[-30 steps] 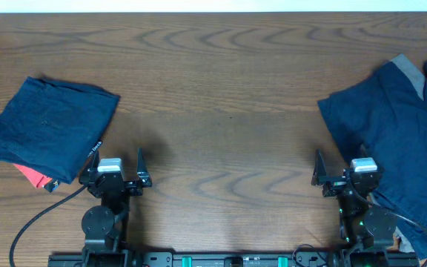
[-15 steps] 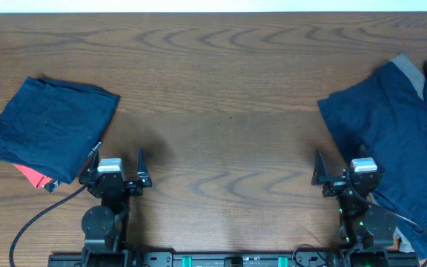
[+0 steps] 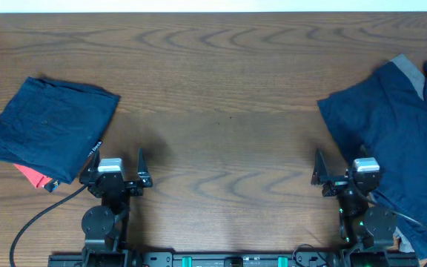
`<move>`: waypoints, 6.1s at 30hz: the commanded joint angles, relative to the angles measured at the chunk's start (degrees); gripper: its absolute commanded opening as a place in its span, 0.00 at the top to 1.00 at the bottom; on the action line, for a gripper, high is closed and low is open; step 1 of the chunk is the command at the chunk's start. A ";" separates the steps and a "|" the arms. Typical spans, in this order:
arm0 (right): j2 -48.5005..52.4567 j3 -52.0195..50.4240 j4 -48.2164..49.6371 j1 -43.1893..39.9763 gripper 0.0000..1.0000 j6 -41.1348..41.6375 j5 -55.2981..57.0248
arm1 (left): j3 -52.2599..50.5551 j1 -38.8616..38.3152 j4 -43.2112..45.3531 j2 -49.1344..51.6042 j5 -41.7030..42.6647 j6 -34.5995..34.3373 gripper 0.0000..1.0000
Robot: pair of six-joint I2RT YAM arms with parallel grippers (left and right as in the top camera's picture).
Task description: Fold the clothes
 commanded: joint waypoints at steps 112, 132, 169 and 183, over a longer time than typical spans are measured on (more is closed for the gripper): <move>79.95 71.65 -50.25 -12.52 0.01 9.57 6.91 | 35.28 -5.44 -21.07 56.63 24.00 -33.40 0.02; 79.95 71.65 -55.80 -19.98 0.01 11.21 1.77 | 35.32 -38.10 33.03 101.90 24.06 -55.19 0.02; 79.95 71.65 -55.98 -19.91 0.01 9.60 -0.85 | 35.32 18.97 23.02 76.13 52.70 -51.36 0.02; 86.36 69.77 -56.04 -9.03 0.64 -2.23 -15.41 | 32.59 -9.73 -12.63 76.61 35.45 -38.16 0.02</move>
